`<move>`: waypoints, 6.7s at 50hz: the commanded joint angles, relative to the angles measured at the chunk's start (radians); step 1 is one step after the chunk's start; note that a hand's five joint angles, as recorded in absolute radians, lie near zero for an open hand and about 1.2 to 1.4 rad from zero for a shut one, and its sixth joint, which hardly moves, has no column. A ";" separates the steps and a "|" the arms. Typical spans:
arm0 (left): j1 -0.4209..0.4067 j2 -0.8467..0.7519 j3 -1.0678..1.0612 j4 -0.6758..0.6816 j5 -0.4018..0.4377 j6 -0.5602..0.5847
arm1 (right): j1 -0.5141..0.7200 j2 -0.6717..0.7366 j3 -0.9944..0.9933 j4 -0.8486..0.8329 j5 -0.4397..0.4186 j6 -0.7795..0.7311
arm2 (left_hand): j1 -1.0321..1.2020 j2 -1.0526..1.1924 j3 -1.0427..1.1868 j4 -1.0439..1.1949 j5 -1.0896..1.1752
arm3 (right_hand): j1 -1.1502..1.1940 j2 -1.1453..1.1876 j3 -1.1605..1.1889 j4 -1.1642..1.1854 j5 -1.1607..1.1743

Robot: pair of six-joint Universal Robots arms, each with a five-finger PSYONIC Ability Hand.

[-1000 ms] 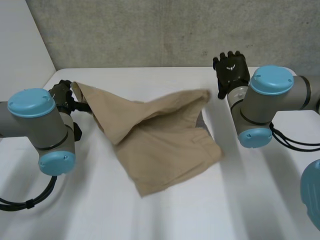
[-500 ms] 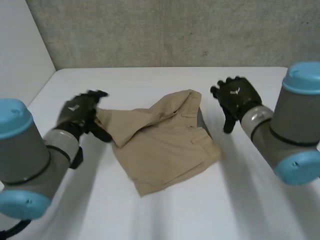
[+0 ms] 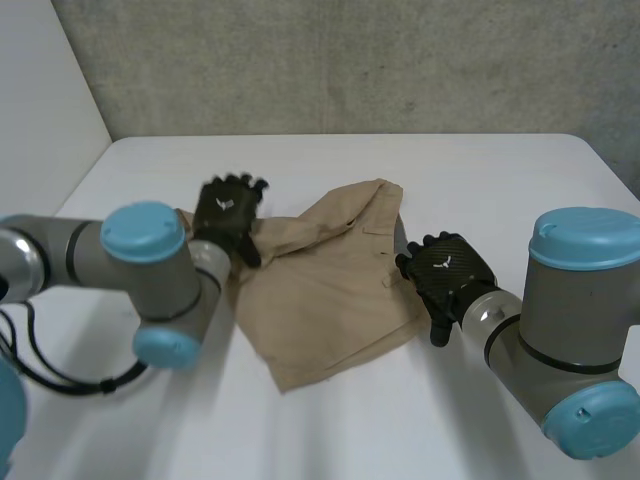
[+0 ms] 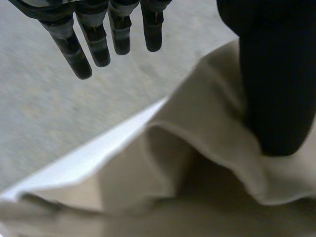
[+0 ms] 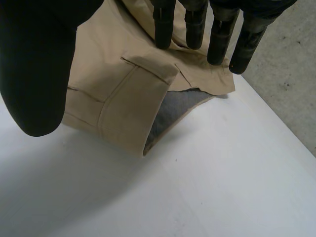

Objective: Fold the shorts.

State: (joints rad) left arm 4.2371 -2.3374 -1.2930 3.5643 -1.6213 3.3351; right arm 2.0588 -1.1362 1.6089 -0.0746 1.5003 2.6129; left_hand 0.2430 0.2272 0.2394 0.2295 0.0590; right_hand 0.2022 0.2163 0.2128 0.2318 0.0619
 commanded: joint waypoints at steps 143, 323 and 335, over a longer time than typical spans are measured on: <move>-0.175 0.230 -0.229 -0.386 -0.043 -0.970 | 0.328 -0.206 -0.414 -0.021 0.118 0.200 | 0.026 0.042 0.030 0.040 0.036 | 1.194 1.180 1.183 1.164 1.160; 0.007 0.658 -0.085 -0.343 0.043 0.325 | 0.208 0.124 -0.369 0.019 0.216 0.596 | 1.153 1.169 1.157 1.167 1.163 | 0.971 0.957 0.960 0.942 0.937; 0.003 0.641 -0.109 -0.343 0.043 0.323 | 0.198 0.145 -0.362 0.159 0.159 0.716 | 1.153 1.169 1.157 1.167 1.163 | 0.573 0.559 0.562 0.543 0.539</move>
State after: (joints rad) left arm 4.2432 -1.6845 -1.3957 3.2212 -1.5784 3.6592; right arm 2.2564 -1.0124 1.2457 0.0311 1.6909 3.2548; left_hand 1.1320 1.2029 1.1913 1.1987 0.9783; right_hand 0.6578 0.7536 0.7487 0.7492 0.5902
